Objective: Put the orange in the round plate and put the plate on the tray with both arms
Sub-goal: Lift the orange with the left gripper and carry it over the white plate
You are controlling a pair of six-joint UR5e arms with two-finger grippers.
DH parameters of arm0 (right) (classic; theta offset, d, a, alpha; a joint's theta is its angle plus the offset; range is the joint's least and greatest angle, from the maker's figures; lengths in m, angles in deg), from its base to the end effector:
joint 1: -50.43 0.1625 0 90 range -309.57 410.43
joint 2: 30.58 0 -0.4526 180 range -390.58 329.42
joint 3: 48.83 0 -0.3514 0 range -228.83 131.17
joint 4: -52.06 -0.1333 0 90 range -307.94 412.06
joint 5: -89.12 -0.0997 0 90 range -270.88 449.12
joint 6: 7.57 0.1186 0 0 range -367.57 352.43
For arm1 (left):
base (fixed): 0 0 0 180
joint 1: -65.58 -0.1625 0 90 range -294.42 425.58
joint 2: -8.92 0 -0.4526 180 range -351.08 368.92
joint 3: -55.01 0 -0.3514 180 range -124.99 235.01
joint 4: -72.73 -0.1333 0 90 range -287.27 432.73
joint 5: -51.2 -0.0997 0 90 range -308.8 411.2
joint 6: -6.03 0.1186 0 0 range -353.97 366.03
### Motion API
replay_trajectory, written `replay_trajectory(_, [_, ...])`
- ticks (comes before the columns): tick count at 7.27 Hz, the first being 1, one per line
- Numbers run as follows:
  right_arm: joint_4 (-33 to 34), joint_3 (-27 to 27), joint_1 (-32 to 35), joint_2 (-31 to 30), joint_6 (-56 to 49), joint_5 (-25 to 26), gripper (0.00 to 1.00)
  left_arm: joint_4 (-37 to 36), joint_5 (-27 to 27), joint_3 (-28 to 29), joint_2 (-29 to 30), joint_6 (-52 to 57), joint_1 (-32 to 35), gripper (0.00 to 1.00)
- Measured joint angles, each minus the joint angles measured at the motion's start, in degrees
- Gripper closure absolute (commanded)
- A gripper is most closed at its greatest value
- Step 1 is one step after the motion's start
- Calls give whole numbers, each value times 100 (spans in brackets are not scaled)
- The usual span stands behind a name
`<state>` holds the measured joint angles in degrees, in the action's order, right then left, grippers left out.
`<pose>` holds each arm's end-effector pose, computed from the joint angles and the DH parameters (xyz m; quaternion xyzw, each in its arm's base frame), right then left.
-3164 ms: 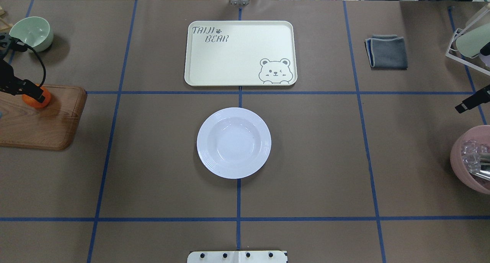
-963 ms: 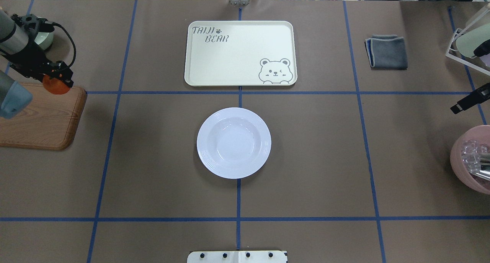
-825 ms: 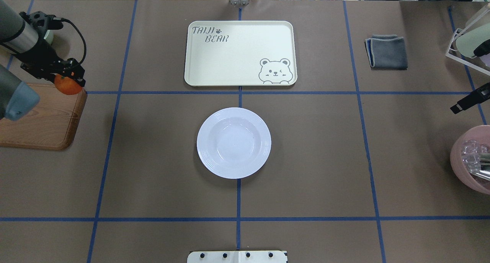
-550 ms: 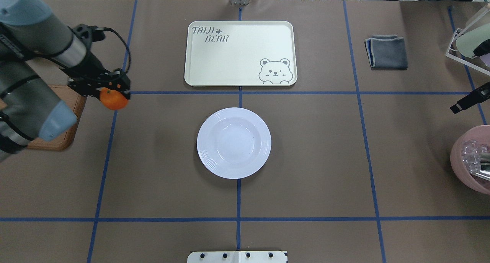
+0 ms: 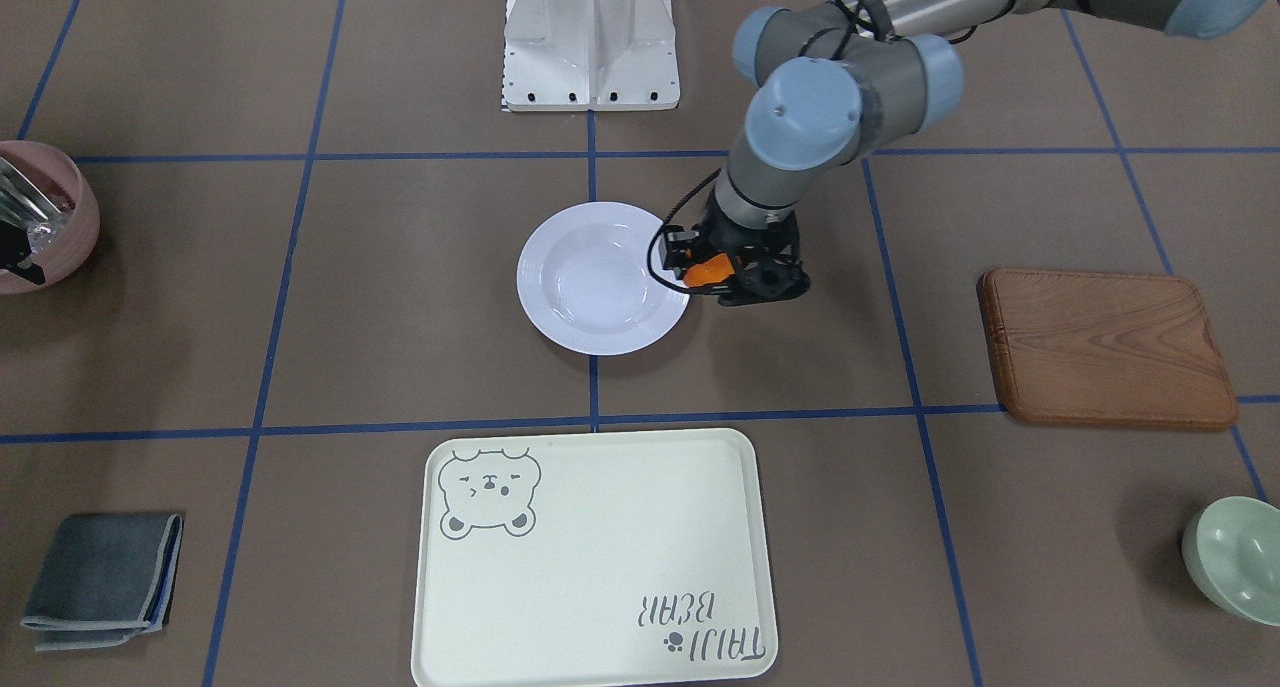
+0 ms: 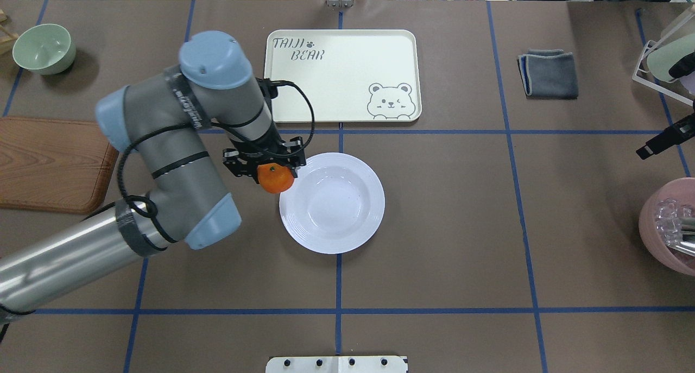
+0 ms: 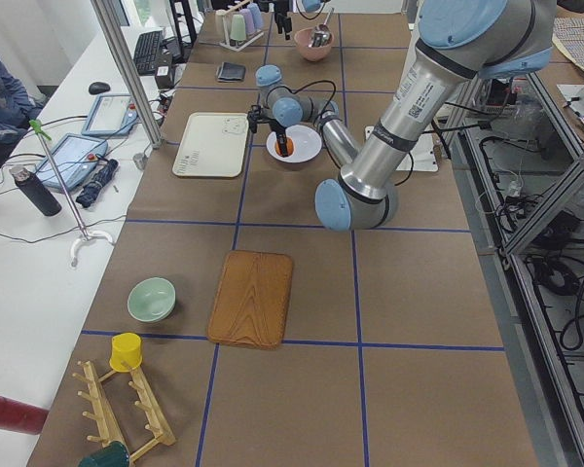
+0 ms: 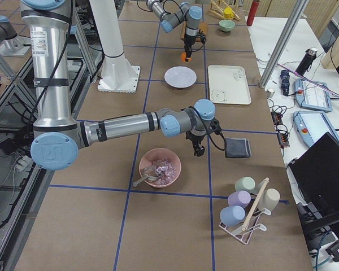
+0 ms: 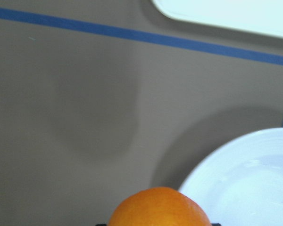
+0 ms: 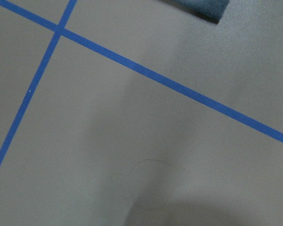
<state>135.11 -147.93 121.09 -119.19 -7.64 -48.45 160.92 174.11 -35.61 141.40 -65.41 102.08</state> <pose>-0.1143 -0.4639 0.5974 0.0701 -0.4162 -0.2127 0.8812 0.5240 -0.4734 0.2652 -0.0788 0.4224 -0.0413 0.9021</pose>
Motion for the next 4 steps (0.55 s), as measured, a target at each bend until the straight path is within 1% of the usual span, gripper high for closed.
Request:
replay_trajectory(2, [-6,1,-57,47,160,-4,0,41,-269,599,547,-178,-276,100])
replay_trajectory(4, [-7,11,-85,75,196,1,0,261,-428,922,734,-254,-457,100])
